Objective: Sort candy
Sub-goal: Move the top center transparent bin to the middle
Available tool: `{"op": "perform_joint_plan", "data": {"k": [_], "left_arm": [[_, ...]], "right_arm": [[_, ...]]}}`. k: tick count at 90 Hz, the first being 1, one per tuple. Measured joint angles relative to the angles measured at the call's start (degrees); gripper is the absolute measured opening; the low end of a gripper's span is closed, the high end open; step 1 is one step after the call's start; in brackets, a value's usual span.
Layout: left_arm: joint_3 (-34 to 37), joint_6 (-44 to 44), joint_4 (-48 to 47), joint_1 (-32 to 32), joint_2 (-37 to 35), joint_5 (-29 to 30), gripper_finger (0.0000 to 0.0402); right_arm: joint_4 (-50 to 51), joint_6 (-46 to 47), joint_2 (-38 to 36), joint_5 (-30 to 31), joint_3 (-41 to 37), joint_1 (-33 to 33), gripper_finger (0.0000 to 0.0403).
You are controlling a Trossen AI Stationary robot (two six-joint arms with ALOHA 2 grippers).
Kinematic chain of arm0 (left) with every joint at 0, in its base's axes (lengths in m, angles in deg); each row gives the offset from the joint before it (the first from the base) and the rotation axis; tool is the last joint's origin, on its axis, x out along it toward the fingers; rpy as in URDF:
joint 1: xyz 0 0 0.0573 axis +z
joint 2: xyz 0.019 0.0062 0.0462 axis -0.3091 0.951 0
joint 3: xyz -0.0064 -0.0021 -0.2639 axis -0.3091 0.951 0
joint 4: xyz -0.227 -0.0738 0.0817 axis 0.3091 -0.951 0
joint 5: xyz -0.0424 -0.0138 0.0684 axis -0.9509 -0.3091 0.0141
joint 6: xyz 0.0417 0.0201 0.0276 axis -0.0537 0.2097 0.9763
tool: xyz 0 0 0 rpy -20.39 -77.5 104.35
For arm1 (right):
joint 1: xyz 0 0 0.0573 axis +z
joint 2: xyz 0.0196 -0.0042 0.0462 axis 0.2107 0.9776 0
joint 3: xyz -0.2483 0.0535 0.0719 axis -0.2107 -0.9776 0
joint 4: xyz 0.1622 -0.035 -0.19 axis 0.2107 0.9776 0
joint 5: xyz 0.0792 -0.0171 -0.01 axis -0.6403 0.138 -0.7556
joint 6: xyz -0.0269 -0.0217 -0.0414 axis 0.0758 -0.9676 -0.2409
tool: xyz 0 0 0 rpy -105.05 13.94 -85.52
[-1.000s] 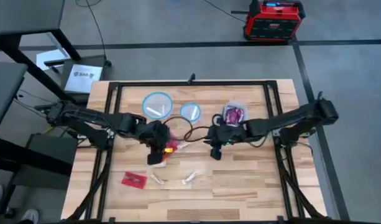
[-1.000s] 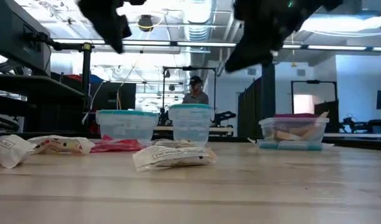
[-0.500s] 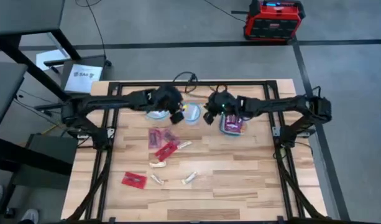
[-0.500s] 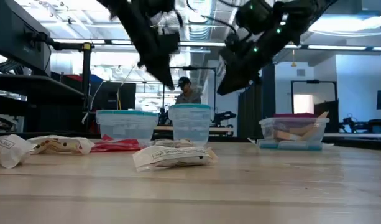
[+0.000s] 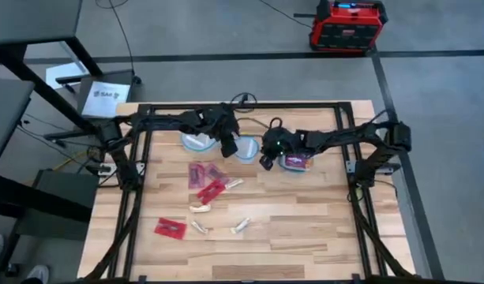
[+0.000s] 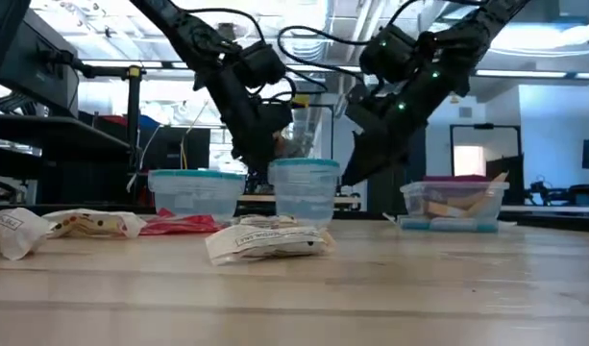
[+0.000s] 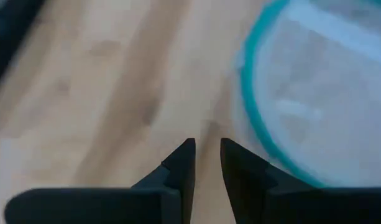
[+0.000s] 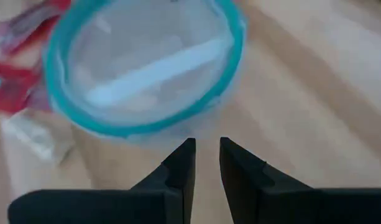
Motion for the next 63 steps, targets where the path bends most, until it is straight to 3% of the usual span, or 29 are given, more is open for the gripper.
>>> {"op": "perform_joint_plan", "data": {"k": [26, 47, 63], "left_arm": [[0.0, -2.0, -2.1, -9.6, -0.1, -4.2, 0.006], [-2.2, -6.2, -13.0, -14.3, -4.6, -1.6, 0.006], [-2.7, -7.6, -3.1, -17.0, -7.8, -1.2, 0.006]], "right_arm": [[8.1, 2.5, -3.3, -0.8, -0.1, 9.6, 0.0058], [21.6, 6.4, -11.7, 0.2, 0.0, 17.0, 0.0058], [17.8, 5.9, -16.9, 9.3, -2.1, 20.7, 0.0058]]}}
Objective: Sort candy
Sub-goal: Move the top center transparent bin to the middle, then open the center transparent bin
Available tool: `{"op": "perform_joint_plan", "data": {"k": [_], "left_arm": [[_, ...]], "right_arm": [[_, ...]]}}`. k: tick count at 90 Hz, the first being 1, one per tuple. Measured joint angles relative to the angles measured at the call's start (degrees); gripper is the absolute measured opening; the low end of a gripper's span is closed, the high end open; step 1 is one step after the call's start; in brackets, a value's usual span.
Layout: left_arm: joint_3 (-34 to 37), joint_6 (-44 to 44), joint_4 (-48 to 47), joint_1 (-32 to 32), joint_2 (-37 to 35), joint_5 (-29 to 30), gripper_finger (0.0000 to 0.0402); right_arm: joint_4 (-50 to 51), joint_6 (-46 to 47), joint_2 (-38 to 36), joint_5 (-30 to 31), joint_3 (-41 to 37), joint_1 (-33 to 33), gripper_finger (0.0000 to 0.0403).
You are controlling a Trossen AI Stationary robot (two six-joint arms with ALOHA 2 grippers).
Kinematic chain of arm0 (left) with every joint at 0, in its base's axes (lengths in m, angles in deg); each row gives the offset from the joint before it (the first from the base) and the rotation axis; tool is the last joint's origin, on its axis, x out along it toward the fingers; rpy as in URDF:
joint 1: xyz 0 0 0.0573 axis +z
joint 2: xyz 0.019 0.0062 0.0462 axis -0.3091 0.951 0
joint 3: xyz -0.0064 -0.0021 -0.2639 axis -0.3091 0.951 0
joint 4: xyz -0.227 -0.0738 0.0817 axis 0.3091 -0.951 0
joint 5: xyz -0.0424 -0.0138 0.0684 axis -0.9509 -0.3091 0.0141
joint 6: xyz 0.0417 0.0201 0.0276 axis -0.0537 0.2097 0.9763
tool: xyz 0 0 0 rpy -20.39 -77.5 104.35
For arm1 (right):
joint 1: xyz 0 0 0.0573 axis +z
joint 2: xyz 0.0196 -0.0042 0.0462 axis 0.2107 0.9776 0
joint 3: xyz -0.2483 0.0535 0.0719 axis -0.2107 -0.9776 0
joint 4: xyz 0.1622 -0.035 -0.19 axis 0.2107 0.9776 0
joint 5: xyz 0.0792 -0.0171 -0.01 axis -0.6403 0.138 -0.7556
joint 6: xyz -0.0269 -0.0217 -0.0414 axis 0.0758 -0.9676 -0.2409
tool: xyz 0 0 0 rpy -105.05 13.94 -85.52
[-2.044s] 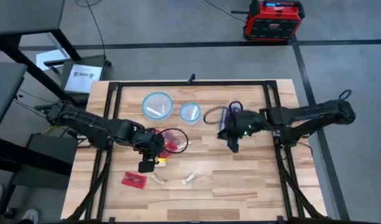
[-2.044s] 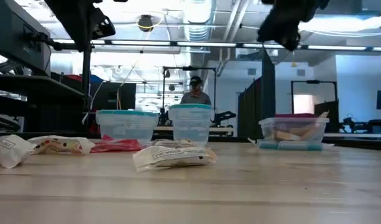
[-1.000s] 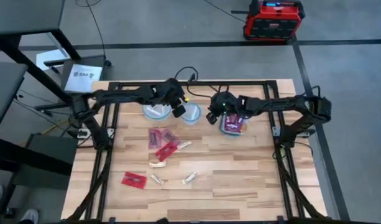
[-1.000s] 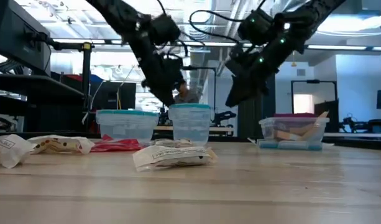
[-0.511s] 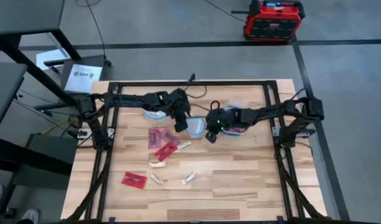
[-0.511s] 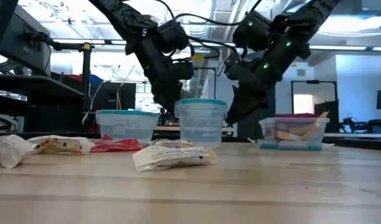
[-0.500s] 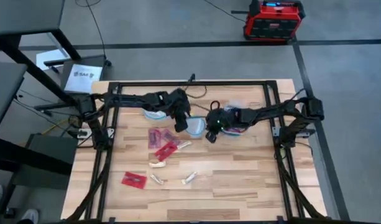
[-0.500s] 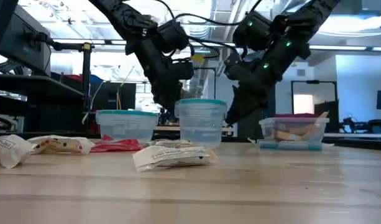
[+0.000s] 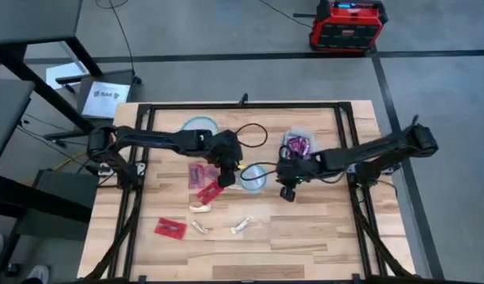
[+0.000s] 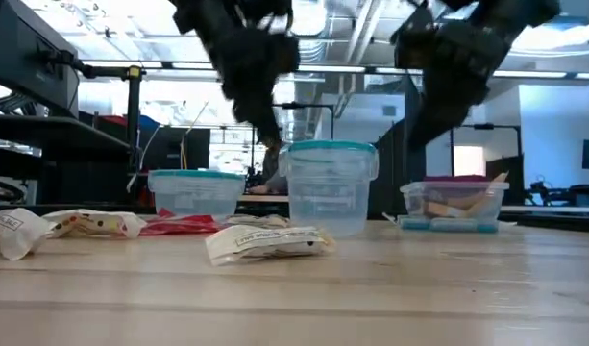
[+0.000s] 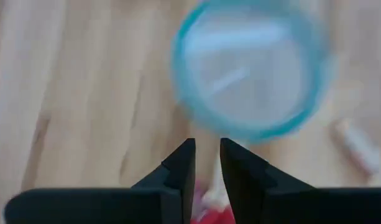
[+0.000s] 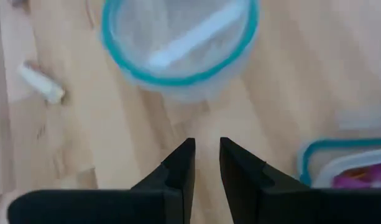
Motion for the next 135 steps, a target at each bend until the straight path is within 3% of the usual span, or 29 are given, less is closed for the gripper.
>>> {"op": "perform_joint_plan", "data": {"k": [14, 24, 34, 52, 74, 101, 114, 135], "left_arm": [[-0.1, 0.8, 11.5, -1.9, 2.3, 0.4, 0.006], [0.0, 3.3, 13.5, -2.8, 5.5, 0.2, 0.006], [0.0, 3.9, 16.4, -3.0, 8.4, -0.3, 0.006], [0.0, 3.5, 19.0, -3.5, 11.4, -1.6, 0.006], [0.0, 3.4, 20.2, -3.7, 12.9, -1.3, 0.006], [-0.1, 4.1, 27.2, -5.9, 8.5, 0.6, 0.0044], [5.7, 5.6, 38.9, -7.1, 8.9, 0.8, 0.0026], [16.7, 0.1, 56.8, -5.8, 8.8, 1.1, 0.0013]], "right_arm": [[-23.8, -0.9, -1.9, 1.6, -11.1, 2.1, 0.0058], [-40.8, 0.4, -1.8, 1.6, -19.2, 4.4, 0.0058], [-50.9, 0.4, 0.4, 1.4, -23.4, 7.6, 0.0058], [-52.3, 0.2, 6.7, 1.4, -23.4, 10.0, 0.0058], [-52.4, 0.9, 13.2, 1.3, -20.5, 7.6, 0.0058], [-53.8, 2.0, 15.0, -0.1, -19.9, 7.5, 0.0059], [-53.9, 1.9, 15.0, -0.2, -20.0, 7.5, 0.0059], [-54.1, 1.6, 15.0, -0.1, -20.0, 7.5, 0.0059]]}}
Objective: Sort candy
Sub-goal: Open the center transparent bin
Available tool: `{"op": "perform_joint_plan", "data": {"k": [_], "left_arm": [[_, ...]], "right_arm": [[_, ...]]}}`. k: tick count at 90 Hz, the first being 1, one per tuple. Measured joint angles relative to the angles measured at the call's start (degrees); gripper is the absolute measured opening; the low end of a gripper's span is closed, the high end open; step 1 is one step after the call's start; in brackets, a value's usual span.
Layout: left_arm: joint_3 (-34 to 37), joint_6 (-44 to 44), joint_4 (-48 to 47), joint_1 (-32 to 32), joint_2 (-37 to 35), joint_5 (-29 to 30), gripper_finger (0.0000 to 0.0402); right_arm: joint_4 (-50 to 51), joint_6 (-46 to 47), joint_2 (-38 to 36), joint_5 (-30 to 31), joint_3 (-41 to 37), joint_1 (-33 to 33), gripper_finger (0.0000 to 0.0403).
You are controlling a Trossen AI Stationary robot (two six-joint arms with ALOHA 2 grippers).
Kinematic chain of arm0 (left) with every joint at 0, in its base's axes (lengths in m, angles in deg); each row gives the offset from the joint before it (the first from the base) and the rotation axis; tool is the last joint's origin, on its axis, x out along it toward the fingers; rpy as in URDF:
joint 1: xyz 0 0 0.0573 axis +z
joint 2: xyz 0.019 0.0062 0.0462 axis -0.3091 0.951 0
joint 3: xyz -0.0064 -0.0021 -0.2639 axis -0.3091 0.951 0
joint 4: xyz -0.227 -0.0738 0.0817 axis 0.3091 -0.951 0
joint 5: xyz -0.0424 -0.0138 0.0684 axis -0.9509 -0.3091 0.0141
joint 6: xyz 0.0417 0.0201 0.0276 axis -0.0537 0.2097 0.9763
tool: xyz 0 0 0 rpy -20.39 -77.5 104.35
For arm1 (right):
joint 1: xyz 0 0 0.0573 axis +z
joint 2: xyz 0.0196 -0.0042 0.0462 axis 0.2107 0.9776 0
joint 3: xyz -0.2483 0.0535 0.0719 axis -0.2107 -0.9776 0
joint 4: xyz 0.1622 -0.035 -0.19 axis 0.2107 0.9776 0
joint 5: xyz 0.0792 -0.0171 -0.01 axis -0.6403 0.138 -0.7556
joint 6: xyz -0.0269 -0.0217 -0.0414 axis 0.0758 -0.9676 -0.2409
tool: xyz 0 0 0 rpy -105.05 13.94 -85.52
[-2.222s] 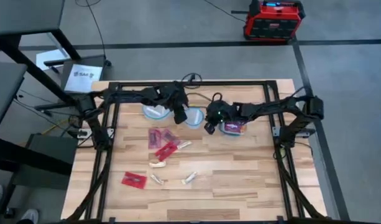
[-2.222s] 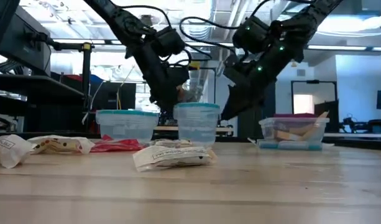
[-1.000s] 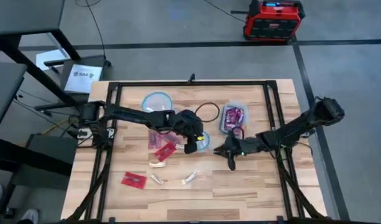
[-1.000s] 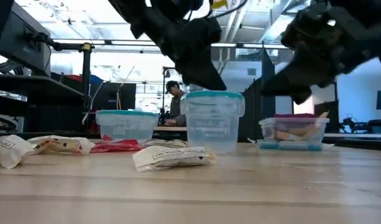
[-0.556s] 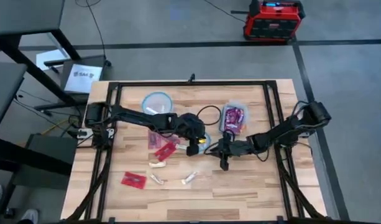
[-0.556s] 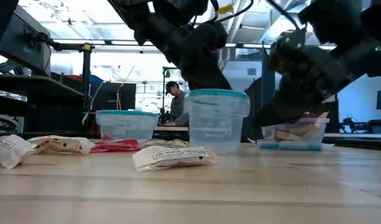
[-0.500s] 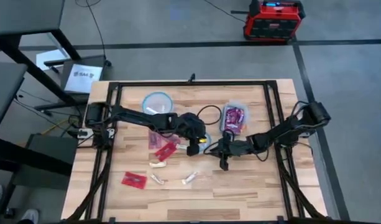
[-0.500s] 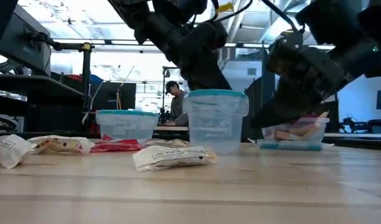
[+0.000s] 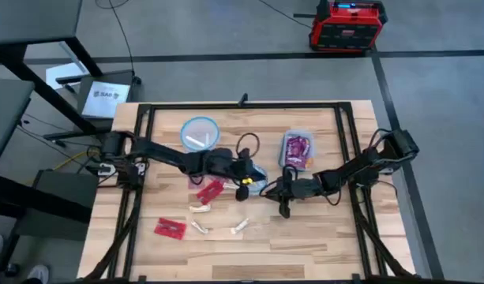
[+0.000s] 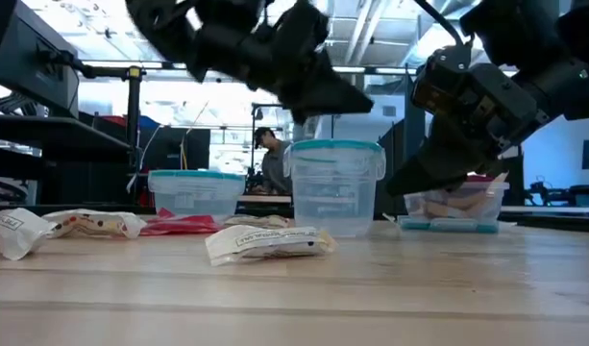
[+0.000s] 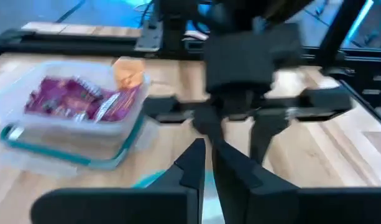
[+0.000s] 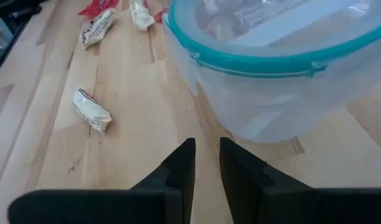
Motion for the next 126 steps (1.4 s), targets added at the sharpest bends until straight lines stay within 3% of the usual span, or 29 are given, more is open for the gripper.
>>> {"op": "perform_joint_plan", "data": {"k": [19, 51, 81, 126], "left_arm": [[1.6, 1.0, 0.3, 0.4, 0.1, -0.2, 0.0013], [1.0, -0.2, 6.8, 0.4, 8.2, -0.2, 0.0013], [0.8, 0.0, 6.2, 0.3, 8.3, -0.3, 0.0013], [-1.1, 1.5, 3.3, -2.6, 8.3, 0.1, 0.0013]], "right_arm": [[-1.0, 0.0, 0.0, 0.0, 0.0, -0.3, 0.0059], [-0.6, 0.0, 0.1, 0.0, 0.0, -0.5, 0.0059], [-1.1, 0.7, 0.2, 0.0, 0.0, -0.5, 0.0061], [-20.5, 7.3, 9.8, 0.3, 0.0, 0.0, 0.0166]]}}
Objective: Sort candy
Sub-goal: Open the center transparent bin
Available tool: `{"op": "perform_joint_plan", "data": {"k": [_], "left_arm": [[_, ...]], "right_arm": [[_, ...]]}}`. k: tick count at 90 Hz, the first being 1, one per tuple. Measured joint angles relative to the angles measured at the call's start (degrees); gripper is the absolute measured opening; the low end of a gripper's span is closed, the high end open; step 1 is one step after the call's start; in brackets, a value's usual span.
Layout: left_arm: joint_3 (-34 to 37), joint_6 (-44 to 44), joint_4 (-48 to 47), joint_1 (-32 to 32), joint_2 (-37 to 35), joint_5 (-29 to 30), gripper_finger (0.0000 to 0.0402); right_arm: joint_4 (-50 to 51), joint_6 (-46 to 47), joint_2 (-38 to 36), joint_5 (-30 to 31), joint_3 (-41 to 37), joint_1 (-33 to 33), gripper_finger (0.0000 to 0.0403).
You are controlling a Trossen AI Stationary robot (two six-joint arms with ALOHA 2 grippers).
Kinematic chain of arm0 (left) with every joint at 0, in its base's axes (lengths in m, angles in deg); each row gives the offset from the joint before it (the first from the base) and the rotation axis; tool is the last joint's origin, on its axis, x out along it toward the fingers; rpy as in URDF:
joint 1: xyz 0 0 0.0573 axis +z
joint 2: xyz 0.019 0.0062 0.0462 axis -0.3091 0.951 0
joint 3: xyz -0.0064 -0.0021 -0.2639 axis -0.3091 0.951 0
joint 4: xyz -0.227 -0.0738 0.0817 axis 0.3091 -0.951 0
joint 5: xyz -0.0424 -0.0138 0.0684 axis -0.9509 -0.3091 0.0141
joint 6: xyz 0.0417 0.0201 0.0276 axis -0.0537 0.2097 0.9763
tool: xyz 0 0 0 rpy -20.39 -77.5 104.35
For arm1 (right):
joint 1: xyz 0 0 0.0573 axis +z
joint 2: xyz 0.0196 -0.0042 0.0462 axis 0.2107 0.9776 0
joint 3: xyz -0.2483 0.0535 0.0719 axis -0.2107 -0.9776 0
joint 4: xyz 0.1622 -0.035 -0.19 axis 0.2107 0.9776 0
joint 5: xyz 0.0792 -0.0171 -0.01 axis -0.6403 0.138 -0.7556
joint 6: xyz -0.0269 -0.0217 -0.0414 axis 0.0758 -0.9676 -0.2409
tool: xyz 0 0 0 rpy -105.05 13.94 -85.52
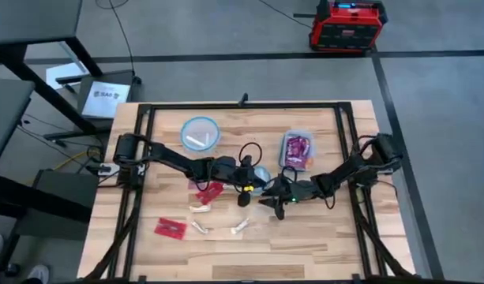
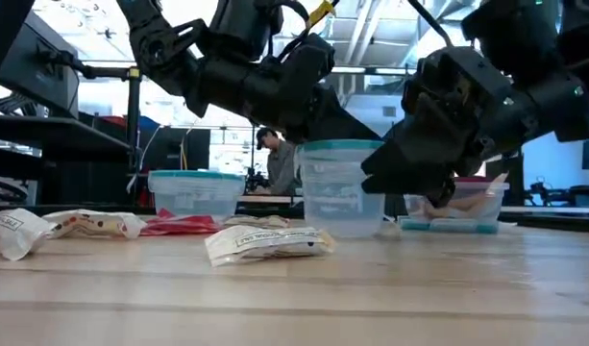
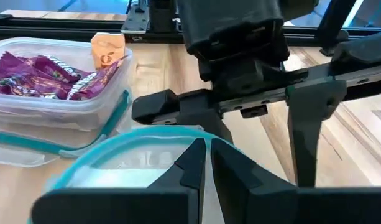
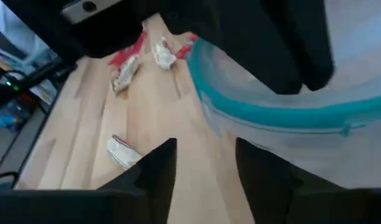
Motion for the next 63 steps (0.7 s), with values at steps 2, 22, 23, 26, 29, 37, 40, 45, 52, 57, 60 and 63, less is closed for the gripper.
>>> {"op": "perform_joint_plan", "data": {"k": [2, 22, 23, 26, 29, 37, 40, 45, 52, 57, 60, 63], "left_arm": [[0.0, 0.2, -0.2, -0.1, 0.0, 0.2, 0.0013], [0.0, 0.9, -1.8, -0.4, 0.0, 1.6, 0.0013], [0.0, 0.9, -1.8, -0.4, 0.0, 1.6, 0.0013], [0.0, 0.9, -1.9, -0.4, 0.2, 1.6, 0.0013], [0.0, 0.9, -2.0, -0.4, 0.3, 1.7, 0.0013], [-0.2, -0.1, -2.1, -0.3, 1.0, 1.9, 0.0013], [-0.4, -0.6, -2.3, -0.3, 1.0, 2.1, 0.0013], [-0.7, -1.1, -2.9, -0.3, 1.0, 2.6, 0.0013], [-1.3, -0.7, -4.0, -0.3, 1.0, 4.3, 0.0013], [-1.6, -0.8, -4.8, -0.3, 1.0, 4.7, 0.0013], [-1.8, -0.9, -5.3, -0.2, 1.0, 4.9, 0.0013], [-2.1, -0.9, -6.0, 0.0, 1.0, 4.8, 0.0013]], "right_arm": [[0.0, -0.6, 0.1, 0.0, 0.1, 0.0, 0.0168], [-1.5, -2.3, 0.8, 0.2, 0.2, -0.1, 0.0168], [-1.6, -2.3, 0.8, 0.2, 0.2, -0.1, 0.0168], [-1.8, -2.4, 0.8, 0.2, 0.5, -0.2, 0.0166], [-1.9, -2.7, 0.8, 0.3, 0.8, -0.2, 0.0165], [-1.6, -3.8, 0.8, 0.9, 1.7, -0.1, 0.0162], [-1.3, -4.2, 0.9, 1.2, 2.1, -0.1, 0.0161], [-0.9, -4.9, 0.9, 2.0, 2.7, 0.0, 0.016], [-0.4, -5.6, 0.9, 4.2, 2.9, 0.3, 0.016], [-0.5, -7.4, 0.9, 4.4, 2.9, 0.3, 0.0159], [-0.9, -8.9, 0.9, 4.4, 2.9, 0.5, 0.0159], [-3.2, -11.6, 0.9, 4.3, 3.0, 1.1, 0.0159]]}}
